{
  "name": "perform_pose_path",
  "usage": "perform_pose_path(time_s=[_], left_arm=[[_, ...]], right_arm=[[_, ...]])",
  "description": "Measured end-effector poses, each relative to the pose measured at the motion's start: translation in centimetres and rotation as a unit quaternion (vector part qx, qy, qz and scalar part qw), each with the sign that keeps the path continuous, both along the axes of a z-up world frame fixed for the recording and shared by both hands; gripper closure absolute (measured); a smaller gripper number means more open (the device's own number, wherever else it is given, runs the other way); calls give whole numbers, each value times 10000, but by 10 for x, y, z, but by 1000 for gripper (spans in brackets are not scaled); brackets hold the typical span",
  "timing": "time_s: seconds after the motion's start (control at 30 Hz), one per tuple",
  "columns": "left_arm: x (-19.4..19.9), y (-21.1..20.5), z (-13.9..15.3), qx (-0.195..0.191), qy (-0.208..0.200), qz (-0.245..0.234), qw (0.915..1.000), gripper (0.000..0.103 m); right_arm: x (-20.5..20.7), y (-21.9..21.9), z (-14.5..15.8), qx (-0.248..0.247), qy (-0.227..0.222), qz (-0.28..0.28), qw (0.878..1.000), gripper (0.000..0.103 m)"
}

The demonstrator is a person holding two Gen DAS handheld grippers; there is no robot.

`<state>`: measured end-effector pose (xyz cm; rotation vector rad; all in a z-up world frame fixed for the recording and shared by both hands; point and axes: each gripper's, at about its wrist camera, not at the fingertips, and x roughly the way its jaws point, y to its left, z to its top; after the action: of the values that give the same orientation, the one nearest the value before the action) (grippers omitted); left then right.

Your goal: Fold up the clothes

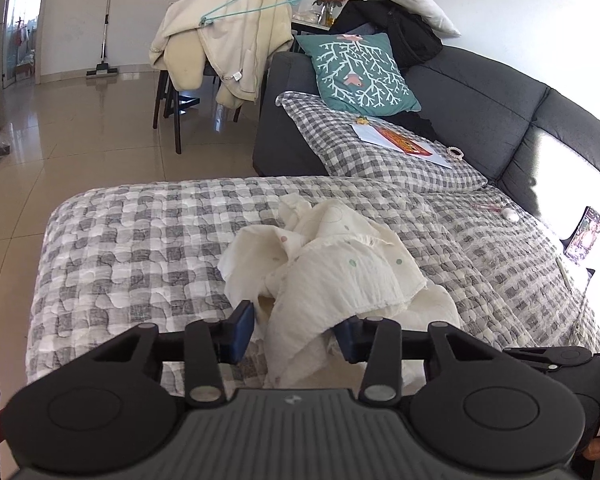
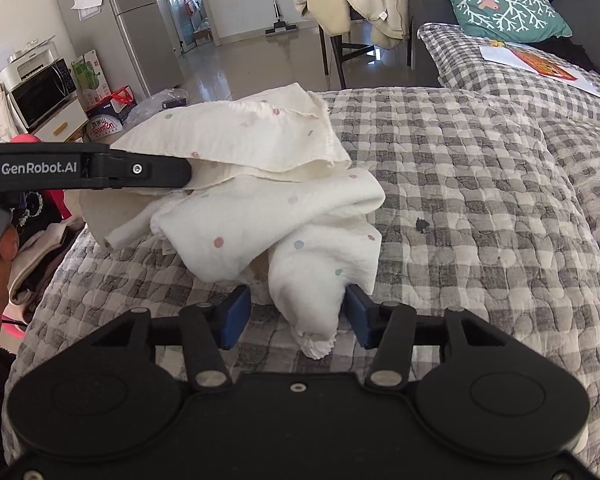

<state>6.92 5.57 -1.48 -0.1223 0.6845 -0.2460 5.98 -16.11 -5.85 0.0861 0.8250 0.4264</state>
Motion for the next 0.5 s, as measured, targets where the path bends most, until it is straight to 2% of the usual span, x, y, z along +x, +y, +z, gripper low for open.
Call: perform_pose_path(time_s=[0.07, 0.17, 0.33, 0.5], left_arm=[[-3, 4, 2, 76, -33, 136, 9999, 60], [-6, 8, 4, 222, -83, 317, 9992, 60], [-14, 13, 6, 544, -151, 582, 9967, 60], [-21, 15, 5, 921, -219, 739, 9928, 61]], right_arm=[[0, -8, 3, 65, 7, -126, 9999, 83], [1, -20, 8, 199, -58, -379, 9991, 90], [0, -53, 23, 626, -279, -995, 9927, 91], [1, -82, 29, 919, -309, -1514, 9837, 91]])
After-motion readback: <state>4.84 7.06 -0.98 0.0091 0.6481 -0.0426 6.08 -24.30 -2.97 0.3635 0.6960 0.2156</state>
